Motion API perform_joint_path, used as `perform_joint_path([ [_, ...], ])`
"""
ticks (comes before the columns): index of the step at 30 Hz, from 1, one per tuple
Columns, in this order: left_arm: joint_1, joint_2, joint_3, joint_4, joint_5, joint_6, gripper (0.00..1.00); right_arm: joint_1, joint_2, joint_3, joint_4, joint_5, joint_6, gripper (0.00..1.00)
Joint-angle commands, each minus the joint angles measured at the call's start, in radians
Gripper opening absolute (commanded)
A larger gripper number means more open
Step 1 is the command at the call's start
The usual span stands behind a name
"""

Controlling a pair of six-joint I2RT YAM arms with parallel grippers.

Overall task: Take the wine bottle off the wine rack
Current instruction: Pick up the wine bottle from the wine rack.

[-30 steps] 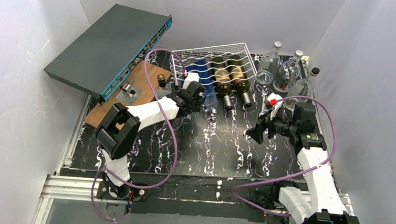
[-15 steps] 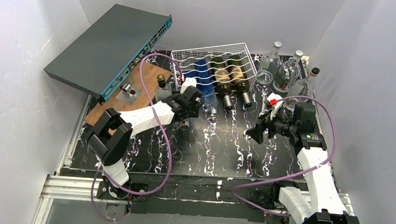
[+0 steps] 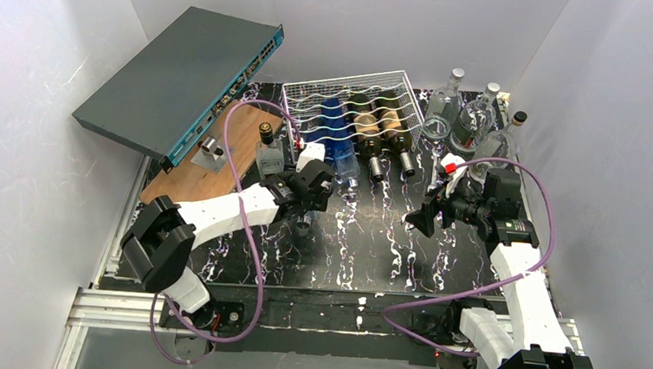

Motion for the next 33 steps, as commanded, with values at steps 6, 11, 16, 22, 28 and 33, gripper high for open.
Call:
perform_joint_path([
  [6, -0.069, -0.127, -0.035, -0.053, -0.069, -0.094, 0.00, -0.004, -0.011, -0.005, 0.002, -0.011, -0.018, 0.98],
  [11, -0.097, -0.154, -0.051, -0.118, -0.116, -0.185, 0.00, -0.004, -0.011, -0.005, 0.000, -0.015, -0.018, 0.98],
  [16, -0.128, -0.192, -0.073, -0.163, -0.135, -0.270, 0.00, -0.004, -0.013, -0.005, -0.001, -0.017, -0.020, 0.98],
  [22, -0.156, -0.247, -0.099, -0.197, -0.117, -0.309, 0.00, -0.004, -0.014, -0.005, -0.003, -0.019, -0.021, 0.98],
  [28, -0.168, -0.299, -0.117, -0.224, -0.050, -0.331, 0.00, -0.004, -0.014, -0.005, -0.004, -0.022, -0.024, 0.98],
  [33, -0.171, -0.335, -0.121, -0.274, 0.001, -0.362, 0.00, -0.004, -0.013, -0.007, -0.010, -0.032, -0.037, 0.98],
])
